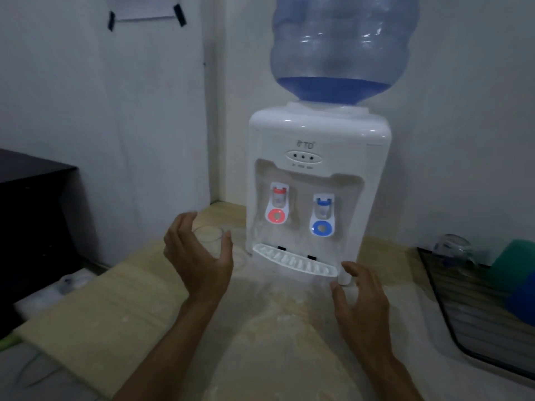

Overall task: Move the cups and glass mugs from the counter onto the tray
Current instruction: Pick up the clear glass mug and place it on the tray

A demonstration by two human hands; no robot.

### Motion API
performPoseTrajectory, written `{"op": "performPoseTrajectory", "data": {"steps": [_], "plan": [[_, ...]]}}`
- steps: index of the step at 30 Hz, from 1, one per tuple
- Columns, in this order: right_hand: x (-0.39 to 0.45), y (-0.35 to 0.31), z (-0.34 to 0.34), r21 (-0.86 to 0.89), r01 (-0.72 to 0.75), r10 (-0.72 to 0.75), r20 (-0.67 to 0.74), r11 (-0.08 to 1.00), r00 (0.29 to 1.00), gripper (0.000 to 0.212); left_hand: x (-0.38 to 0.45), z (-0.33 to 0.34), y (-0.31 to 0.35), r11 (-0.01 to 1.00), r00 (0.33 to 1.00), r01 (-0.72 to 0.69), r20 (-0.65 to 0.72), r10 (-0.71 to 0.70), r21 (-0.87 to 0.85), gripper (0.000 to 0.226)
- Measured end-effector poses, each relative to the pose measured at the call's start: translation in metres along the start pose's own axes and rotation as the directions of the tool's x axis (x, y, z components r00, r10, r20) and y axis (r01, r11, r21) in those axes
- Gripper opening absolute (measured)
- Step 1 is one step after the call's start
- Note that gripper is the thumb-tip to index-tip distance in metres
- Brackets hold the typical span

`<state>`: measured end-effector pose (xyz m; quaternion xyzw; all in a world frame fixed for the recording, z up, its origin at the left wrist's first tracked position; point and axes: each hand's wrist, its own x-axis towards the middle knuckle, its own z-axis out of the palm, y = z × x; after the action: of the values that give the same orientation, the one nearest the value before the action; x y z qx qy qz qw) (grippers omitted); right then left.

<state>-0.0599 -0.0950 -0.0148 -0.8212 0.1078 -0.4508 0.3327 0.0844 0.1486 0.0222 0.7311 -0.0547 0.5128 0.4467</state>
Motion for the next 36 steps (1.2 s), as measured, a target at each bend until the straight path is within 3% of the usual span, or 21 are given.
{"op": "performPoseTrajectory", "data": {"steps": [5, 9, 12, 16, 20, 22, 24, 28, 31, 36], "plan": [[0.001, -0.003, 0.003, -0.029, 0.009, -0.009, 0.011, 1.000, 1.000, 0.038, 0.007, -0.005, -0.042, 0.971, 0.959, 0.236, 0.150, -0.239, 0.044, 0.099], [0.001, -0.005, 0.003, -0.031, 0.006, -0.005, 0.016, 1.000, 1.000, 0.038, 0.007, 0.002, -0.061, 0.838, 0.787, 0.541, 0.392, -0.477, -0.066, 0.116], [0.001, -0.006, 0.002, -0.027, 0.010, -0.010, 0.020, 1.000, 1.000, 0.036, 0.008, 0.007, -0.066, 0.812, 0.743, 0.577, 0.469, -0.477, -0.090, 0.103], [-0.001, -0.010, -0.001, -0.026, -0.001, 0.003, 0.044, 1.000, 0.999, 0.036, 0.010, 0.007, -0.069, 0.801, 0.737, 0.589, 0.479, -0.477, -0.109, 0.073], [-0.004, -0.009, -0.008, -0.069, 0.101, -0.089, 0.151, 0.993, 0.984, 0.034, 0.012, 0.007, -0.069, 0.788, 0.711, 0.606, 0.521, -0.472, -0.113, 0.079], [-0.007, -0.007, -0.016, -0.085, 0.212, -0.192, 0.198, 0.974, 0.961, 0.029, 0.012, 0.007, -0.068, 0.789, 0.713, 0.602, 0.527, -0.462, -0.121, 0.079], [-0.012, -0.005, -0.025, -0.106, 0.296, -0.264, 0.243, 0.949, 0.933, 0.039, 0.012, 0.007, -0.068, 0.791, 0.718, 0.599, 0.520, -0.463, -0.122, 0.078], [-0.019, 0.000, -0.041, -0.083, 0.372, -0.349, 0.212, 0.924, 0.913, 0.038, 0.008, 0.005, -0.066, 0.819, 0.746, 0.569, 0.471, -0.471, -0.083, 0.078], [-0.020, 0.002, -0.047, -0.056, 0.360, -0.344, 0.190, 0.931, 0.920, 0.036, 0.004, -0.001, -0.061, 0.877, 0.815, 0.480, 0.377, -0.439, -0.016, 0.077], [-0.017, 0.004, -0.050, -0.021, 0.225, -0.218, 0.171, 0.974, 0.961, 0.030, -0.007, -0.015, -0.040, 0.965, 0.933, 0.259, 0.271, -0.238, -0.043, 0.074]]}}
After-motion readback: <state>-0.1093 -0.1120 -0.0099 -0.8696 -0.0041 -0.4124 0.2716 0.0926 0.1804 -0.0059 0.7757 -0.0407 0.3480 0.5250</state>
